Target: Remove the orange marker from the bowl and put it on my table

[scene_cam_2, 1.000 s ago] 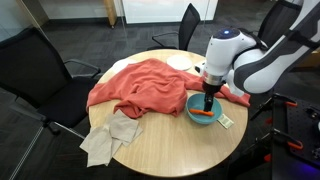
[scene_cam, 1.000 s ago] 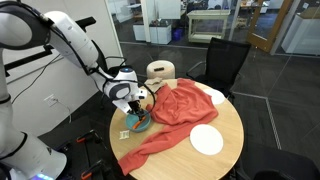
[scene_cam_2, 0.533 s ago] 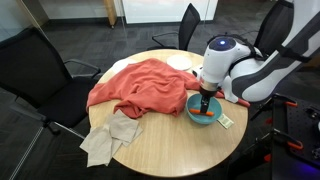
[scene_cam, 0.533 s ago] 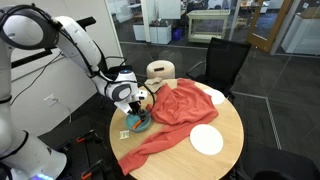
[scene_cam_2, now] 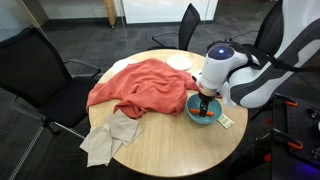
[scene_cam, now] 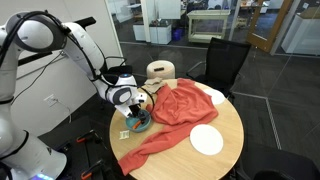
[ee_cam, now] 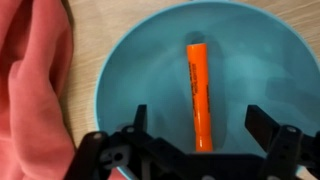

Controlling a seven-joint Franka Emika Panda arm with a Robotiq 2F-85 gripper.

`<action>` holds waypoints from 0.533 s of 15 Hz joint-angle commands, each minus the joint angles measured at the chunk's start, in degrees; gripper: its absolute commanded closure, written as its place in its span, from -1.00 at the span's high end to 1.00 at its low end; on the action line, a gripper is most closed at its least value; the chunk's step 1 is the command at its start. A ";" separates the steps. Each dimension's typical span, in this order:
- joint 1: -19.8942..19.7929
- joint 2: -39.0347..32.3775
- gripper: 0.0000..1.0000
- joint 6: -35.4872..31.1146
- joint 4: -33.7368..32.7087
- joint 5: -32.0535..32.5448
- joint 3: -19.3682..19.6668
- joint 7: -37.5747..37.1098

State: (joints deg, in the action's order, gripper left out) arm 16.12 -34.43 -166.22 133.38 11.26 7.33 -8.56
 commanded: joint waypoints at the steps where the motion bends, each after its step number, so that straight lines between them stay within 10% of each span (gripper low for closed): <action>1: 0.33 -1.70 1.00 -2.11 -0.83 -0.53 0.35 -0.79; 8: 0.54 -3.12 -0.28 -3.67 -1.18 -1.17 0.57 -0.64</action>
State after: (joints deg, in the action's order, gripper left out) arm 16.12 -36.90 -168.11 132.52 10.92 7.33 -8.56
